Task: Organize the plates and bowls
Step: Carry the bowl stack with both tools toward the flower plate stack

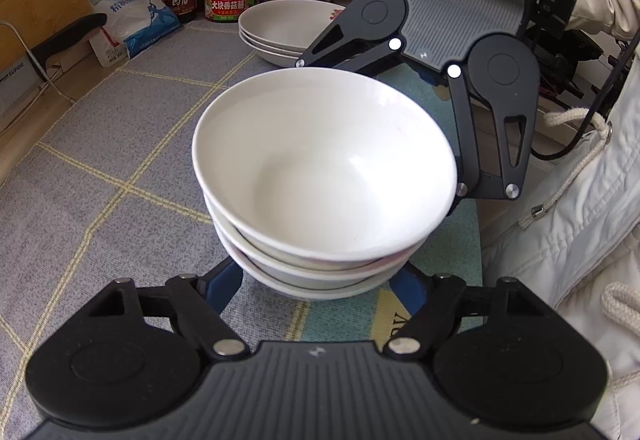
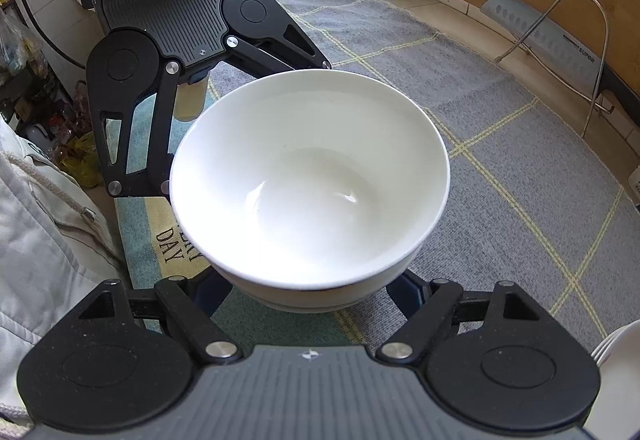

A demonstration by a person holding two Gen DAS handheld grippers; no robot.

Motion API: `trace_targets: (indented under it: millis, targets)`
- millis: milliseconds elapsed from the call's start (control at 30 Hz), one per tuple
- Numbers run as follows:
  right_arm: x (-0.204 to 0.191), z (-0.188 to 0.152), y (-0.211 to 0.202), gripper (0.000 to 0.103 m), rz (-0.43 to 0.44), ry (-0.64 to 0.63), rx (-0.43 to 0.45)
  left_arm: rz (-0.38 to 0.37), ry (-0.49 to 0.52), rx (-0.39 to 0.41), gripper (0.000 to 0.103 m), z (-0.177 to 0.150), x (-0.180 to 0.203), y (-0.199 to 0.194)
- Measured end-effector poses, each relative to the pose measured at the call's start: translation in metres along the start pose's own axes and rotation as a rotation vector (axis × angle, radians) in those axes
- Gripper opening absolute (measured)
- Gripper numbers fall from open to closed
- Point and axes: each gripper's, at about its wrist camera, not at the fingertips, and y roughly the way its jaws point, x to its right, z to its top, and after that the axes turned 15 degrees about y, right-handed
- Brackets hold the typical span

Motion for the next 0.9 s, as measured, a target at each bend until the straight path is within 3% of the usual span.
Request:
trace_targets:
  millis: [433, 900]
  targets:
    - [0.004, -0.004, -0.018, 0.086, -0.023, -0.023, 0.01, 0.035, 0.004, -0.001, 0.079, 0.019, 0.011, -0.003]
    - [0.054, -0.022, -0.08, 0.086, -0.074, -0.072, 0.058, 0.115, 0.027, 0.032, 0.079, 0.093, 0.008, 0.02]
